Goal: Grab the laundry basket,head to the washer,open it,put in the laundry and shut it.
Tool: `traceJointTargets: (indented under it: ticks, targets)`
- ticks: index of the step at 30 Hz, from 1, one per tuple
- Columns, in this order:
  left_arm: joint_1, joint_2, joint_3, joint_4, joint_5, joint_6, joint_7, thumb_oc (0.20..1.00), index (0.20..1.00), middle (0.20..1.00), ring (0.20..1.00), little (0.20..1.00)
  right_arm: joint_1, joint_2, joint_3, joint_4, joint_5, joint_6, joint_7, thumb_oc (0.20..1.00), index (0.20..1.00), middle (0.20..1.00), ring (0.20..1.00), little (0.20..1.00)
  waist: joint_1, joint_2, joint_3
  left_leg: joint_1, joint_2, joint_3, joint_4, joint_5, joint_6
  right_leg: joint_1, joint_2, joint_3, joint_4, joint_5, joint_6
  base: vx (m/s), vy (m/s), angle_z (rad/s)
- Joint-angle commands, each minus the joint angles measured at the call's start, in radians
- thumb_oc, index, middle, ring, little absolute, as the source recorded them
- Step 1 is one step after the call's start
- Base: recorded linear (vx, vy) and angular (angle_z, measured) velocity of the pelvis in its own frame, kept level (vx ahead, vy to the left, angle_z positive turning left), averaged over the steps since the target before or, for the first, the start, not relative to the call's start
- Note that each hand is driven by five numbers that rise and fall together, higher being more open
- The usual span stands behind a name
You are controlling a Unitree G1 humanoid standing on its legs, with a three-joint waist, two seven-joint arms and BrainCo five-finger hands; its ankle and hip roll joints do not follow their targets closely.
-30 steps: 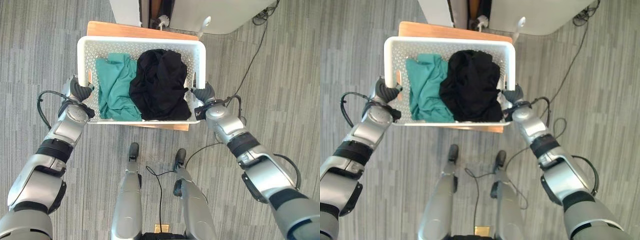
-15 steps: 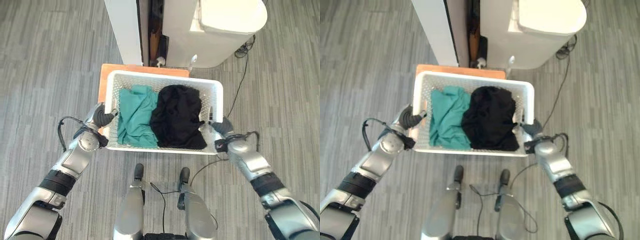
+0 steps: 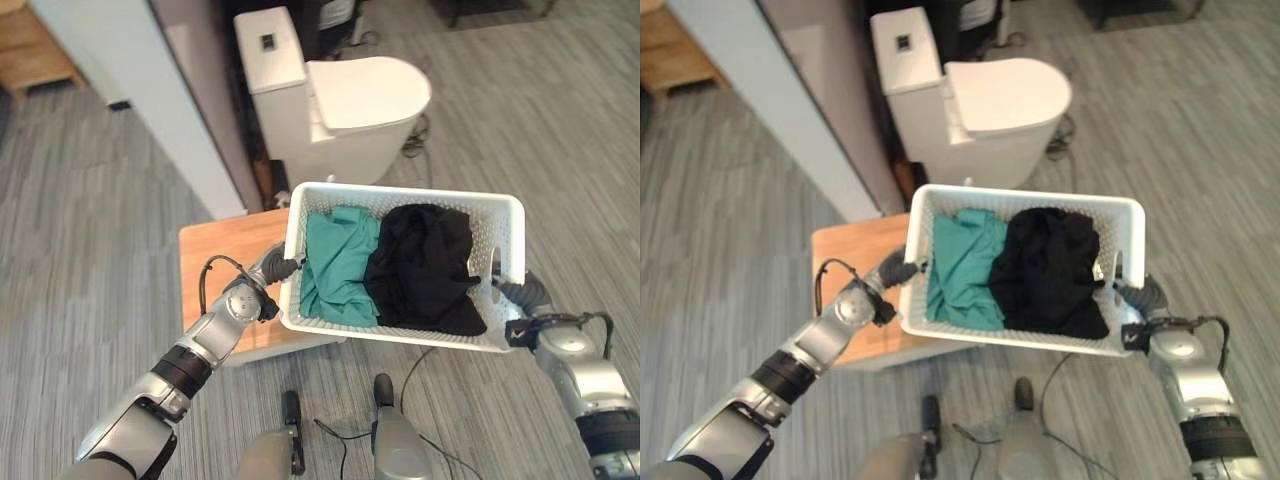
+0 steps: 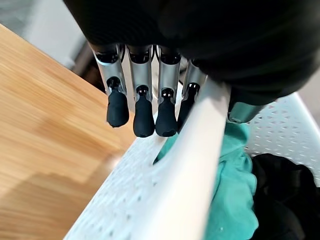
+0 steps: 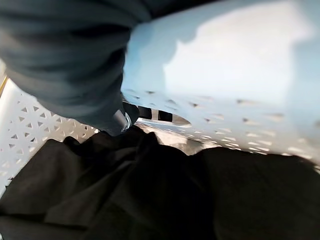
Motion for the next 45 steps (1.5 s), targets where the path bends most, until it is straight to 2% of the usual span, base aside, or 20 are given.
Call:
traceJointTargets:
  ticks: [1,2,3,6,7,10,12,14,15,16,17,18,19,20,21,22,24,29,43,45]
  targets:
    - [-0.117,-0.086,-0.017,0.017,-0.003,-0.120,-0.005,0.200,0.200,0.200,0.200,0.200,0.071,0.021,0.027,-0.164,0.044,-0.118,0.085,0.200,0.200,0.200,0.200,0.200,-0.024,0.008,-0.068,-0.024,-0.001,0.016,0.067,-0.106,0.046,-0.014,-0.075,-0.138,0.083,-0.019,0.054,-0.15,0.040,-1.00]
    - [-0.111,-0.062,-0.001,0.022,-0.003,-0.121,0.001,0.200,0.200,0.200,0.200,0.200,0.093,0.042,0.034,-0.161,0.042,-0.124,0.094,0.200,0.200,0.200,0.200,0.200,-0.013,0.018,-0.074,-0.017,0.024,0.070,0.074,-0.120,0.048,0.018,-0.079,-0.200,0.181,-0.099,0.044,-0.19,0.023,-1.66]
    - [-0.090,-0.032,0.031,0.012,-0.010,-0.123,0.007,0.200,0.200,0.200,0.200,0.200,0.112,0.068,0.045,-0.161,0.038,-0.124,0.108,0.200,0.200,0.200,0.200,0.200,0.007,0.013,-0.092,-0.012,0.035,0.138,0.074,-0.118,0.054,0.063,-0.090,-0.233,0.262,-0.155,0.031,-0.25,-0.010,-2.22]
    - [-0.048,0.017,0.081,0.000,-0.025,-0.137,0.021,0.200,0.200,0.200,0.200,0.200,0.114,0.085,0.071,-0.134,0.019,-0.124,0.122,0.200,0.200,0.200,0.200,0.200,0.034,-0.008,-0.141,-0.017,0.056,0.239,0.058,-0.102,0.045,0.156,-0.077,-0.260,0.242,-0.184,0.035,-0.21,-0.163,-2.07]
    - [-0.016,0.050,0.123,-0.018,-0.038,-0.149,0.027,0.200,0.200,0.200,0.200,0.200,0.107,0.093,0.087,-0.095,0.013,-0.123,0.128,0.200,0.200,0.200,0.200,0.200,0.062,-0.020,-0.167,-0.025,0.080,0.307,0.057,-0.088,0.032,0.209,-0.078,-0.303,0.187,-0.184,0.043,-0.24,-0.283,-1.89]
    - [0.034,0.064,0.170,-0.039,-0.048,-0.156,0.031,0.200,0.200,0.200,0.200,0.200,0.107,0.102,0.101,-0.072,0.001,-0.117,0.136,0.200,0.200,0.200,0.200,0.200,0.089,-0.027,-0.180,-0.027,0.113,0.360,0.054,-0.066,0.009,0.237,-0.078,-0.340,0.116,-0.174,0.043,-0.19,-0.292,-1.60]
    - [0.084,0.063,0.214,-0.032,-0.056,-0.164,0.035,0.200,0.200,0.200,0.200,0.200,0.118,0.105,0.110,-0.059,-0.007,-0.110,0.151,0.200,0.200,0.200,0.200,0.200,0.105,-0.040,-0.192,-0.034,0.157,0.379,0.050,-0.016,-0.031,0.252,-0.039,-0.331,0.031,-0.212,0.027,-0.13,-0.405,-1.14]
    - [0.109,0.052,0.225,-0.017,-0.052,-0.171,0.038,0.200,0.200,0.200,0.200,0.200,0.118,0.107,0.120,-0.038,-0.001,-0.114,0.155,0.200,0.200,0.200,0.200,0.200,0.106,-0.044,-0.192,-0.038,0.190,0.363,0.043,0.027,-0.062,0.253,-0.001,-0.307,0.002,-0.240,0.010,-0.07,-0.367,-0.98]
    - [0.120,0.047,0.233,-0.010,-0.053,-0.173,0.039,0.200,0.200,0.200,0.200,0.200,0.120,0.105,0.122,-0.036,0.003,-0.117,0.157,0.200,0.200,0.200,0.200,0.200,0.103,-0.046,-0.190,-0.041,0.202,0.348,0.039,0.045,-0.076,0.253,0.017,-0.294,-0.011,-0.245,0.004,-0.08,-0.390,-0.79]
    - [0.128,0.036,0.231,-0.001,-0.055,-0.179,0.039,0.200,0.200,0.200,0.200,0.200,0.122,0.098,0.122,-0.034,0.017,-0.127,0.155,0.200,0.200,0.200,0.200,0.200,0.112,-0.049,-0.179,-0.052,0.202,0.261,0.029,0.071,-0.099,0.249,0.045,-0.269,-0.024,-0.252,-0.013,-0.06,-0.272,-0.54]
    - [0.126,0.036,0.230,0.000,-0.055,-0.180,0.039,0.200,0.200,0.200,0.200,0.200,0.122,0.098,0.121,-0.034,0.017,-0.127,0.155,0.200,0.200,0.200,0.200,0.200,0.110,-0.049,-0.179,-0.052,0.202,0.258,0.029,0.073,-0.101,0.250,0.047,-0.272,-0.024,-0.253,-0.014,-0.06,-0.254,-0.81]
    - [0.128,0.026,0.225,0.001,-0.057,-0.182,0.040,0.200,0.200,0.200,0.200,0.200,0.123,0.092,0.116,-0.034,0.026,-0.134,0.149,0.200,0.200,0.200,0.200,0.200,0.121,-0.053,-0.165,-0.068,0.192,0.168,0.034,0.078,-0.112,0.254,0.058,-0.269,-0.030,-0.257,-0.024,-0.11,-0.159,-0.76]
    - [0.131,0.021,0.228,-0.001,-0.057,-0.183,0.043,0.200,0.200,0.200,0.200,0.200,0.121,0.090,0.113,-0.036,0.034,-0.140,0.146,0.200,0.200,0.200,0.200,0.200,0.136,-0.055,-0.149,-0.087,0.173,0.084,0.040,0.082,-0.100,0.244,0.067,-0.265,-0.033,-0.244,-0.037,-0.13,-0.244,-0.47]
    - [0.142,0.018,0.234,-0.008,-0.058,-0.183,0.047,0.200,0.200,0.200,0.200,0.200,0.108,0.090,0.118,-0.029,0.047,-0.149,0.144,0.200,0.200,0.200,0.200,0.200,0.161,-0.059,-0.132,-0.106,0.124,-0.070,0.051,0.057,-0.092,0.240,0.081,-0.248,-0.035,-0.242,-0.048,-0.10,-0.155,-0.01]
    - [0.142,0.019,0.234,-0.008,-0.058,-0.183,0.047,0.200,0.200,0.200,0.200,0.200,0.108,0.090,0.118,-0.029,0.047,-0.149,0.144,0.200,0.200,0.200,0.200,0.200,0.160,-0.059,-0.133,-0.108,0.124,-0.071,0.051,0.057,-0.092,0.240,0.081,-0.250,-0.036,-0.242,-0.048,-0.01,-0.222,-0.30]
    - [0.184,0.020,0.246,-0.044,-0.061,-0.184,0.040,0.200,0.200,0.200,0.200,0.200,0.081,0.100,0.133,-0.016,0.055,-0.156,0.146,0.200,0.200,0.200,0.200,0.200,0.214,-0.060,-0.105,-0.133,0.018,-0.313,0.080,0.021,-0.085,0.238,0.109,-0.195,-0.022,-0.245,-0.063,0.00,-0.162,-0.55]
    - [0.204,0.012,0.251,-0.062,-0.061,-0.176,0.039,0.200,0.200,0.200,0.200,0.200,0.050,0.122,0.153,0.012,0.047,-0.155,0.143,0.200,0.200,0.200,0.200,0.200,0.224,-0.049,-0.113,-0.129,-0.027,-0.413,0.069,0.012,-0.065,0.235,0.140,-0.162,-0.017,-0.248,-0.073,0.04,-0.121,-0.53]
    - [0.215,0.013,0.246,-0.066,-0.058,-0.171,0.041,0.200,0.200,0.200,0.200,0.200,0.015,0.159,0.184,0.056,0.039,-0.156,0.129,0.200,0.200,0.200,0.200,0.200,0.217,-0.053,-0.134,-0.092,-0.042,-0.451,0.045,0.026,-0.052,0.233,0.165,-0.131,-0.007,-0.252,-0.085,0.04,-0.011,-0.21]
    - [0.210,0.036,0.254,-0.057,-0.055,-0.164,0.041,0.200,0.200,0.200,0.200,0.200,0.006,0.155,0.187,0.046,0.060,-0.155,0.145,0.200,0.200,0.200,0.200,0.200,0.184,-0.052,-0.136,-0.031,-0.002,-0.387,0.007,0.035,-0.050,0.255,0.193,-0.082,-0.032,-0.252,-0.100,0.03,-0.043,-0.15]
    - [0.182,0.031,0.248,-0.050,-0.050,-0.162,0.042,0.200,0.200,0.200,0.200,0.200,0.032,0.141,0.166,0.035,0.070,-0.156,0.147,0.200,0.200,0.200,0.200,0.200,0.168,-0.058,-0.125,-0.055,0.009,-0.379,0.048,0.030,-0.063,0.256,0.205,-0.077,-0.038,-0.256,-0.111,0.01,-0.151,-0.13]
